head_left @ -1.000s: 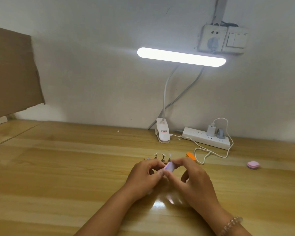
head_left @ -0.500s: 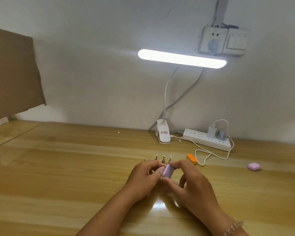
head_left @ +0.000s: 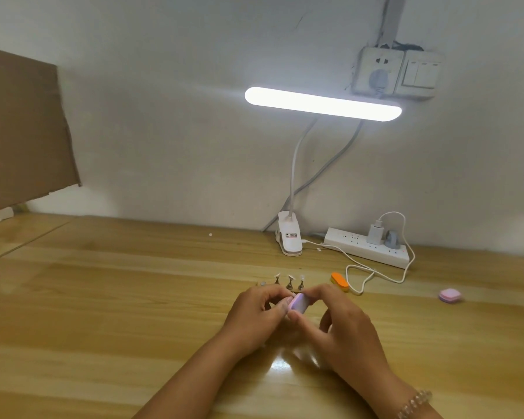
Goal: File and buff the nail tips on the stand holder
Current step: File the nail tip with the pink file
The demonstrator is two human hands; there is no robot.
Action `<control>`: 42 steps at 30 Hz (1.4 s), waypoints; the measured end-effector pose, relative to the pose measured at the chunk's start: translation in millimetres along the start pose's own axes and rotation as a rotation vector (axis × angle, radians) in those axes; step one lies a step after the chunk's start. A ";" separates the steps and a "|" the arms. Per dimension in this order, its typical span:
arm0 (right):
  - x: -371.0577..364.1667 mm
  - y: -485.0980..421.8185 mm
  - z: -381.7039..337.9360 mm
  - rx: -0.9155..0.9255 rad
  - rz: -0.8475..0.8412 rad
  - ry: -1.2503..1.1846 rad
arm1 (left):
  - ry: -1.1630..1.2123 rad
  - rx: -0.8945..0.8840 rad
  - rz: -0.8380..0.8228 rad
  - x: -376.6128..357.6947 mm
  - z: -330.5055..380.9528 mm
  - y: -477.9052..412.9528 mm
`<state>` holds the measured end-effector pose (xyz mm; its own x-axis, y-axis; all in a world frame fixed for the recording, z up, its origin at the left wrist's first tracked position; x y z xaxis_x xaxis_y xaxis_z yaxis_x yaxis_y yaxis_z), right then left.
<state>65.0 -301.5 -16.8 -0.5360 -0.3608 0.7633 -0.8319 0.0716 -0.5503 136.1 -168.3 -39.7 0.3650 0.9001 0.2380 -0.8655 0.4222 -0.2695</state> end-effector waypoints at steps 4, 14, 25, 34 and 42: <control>2.7 -4.7 11.0 -0.086 0.039 -0.009 | -0.027 -0.010 0.001 -0.3 -0.1 -0.5; 2.0 -5.7 15.7 -0.093 0.037 -0.043 | -0.022 -0.023 -0.017 -1.3 -0.5 -0.6; 0.3 -1.0 -0.8 0.010 0.000 -0.093 | 0.022 -0.005 0.010 1.8 -6.0 -2.9; 1.0 -0.8 -1.6 0.009 -0.007 -0.085 | 0.004 -0.010 -0.002 1.1 -5.1 -2.0; 1.8 -1.0 -7.4 0.034 -0.024 -0.048 | -0.009 -0.008 -0.005 0.8 -2.9 -1.3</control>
<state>63.8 -295.4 -12.4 -0.5079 -0.4061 0.7597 -0.8386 0.0315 -0.5438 138.6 -167.7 -41.9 0.3658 0.8971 0.2478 -0.8610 0.4273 -0.2759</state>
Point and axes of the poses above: each hand's wrist, its own y-axis away from the middle knuckle, its own x-axis out of the back of the hand, z = x × y, the point moved 8 cm from there along -y, towards the middle knuckle, and after that the axes turned 12 degrees about y, right-handed, at the moved point
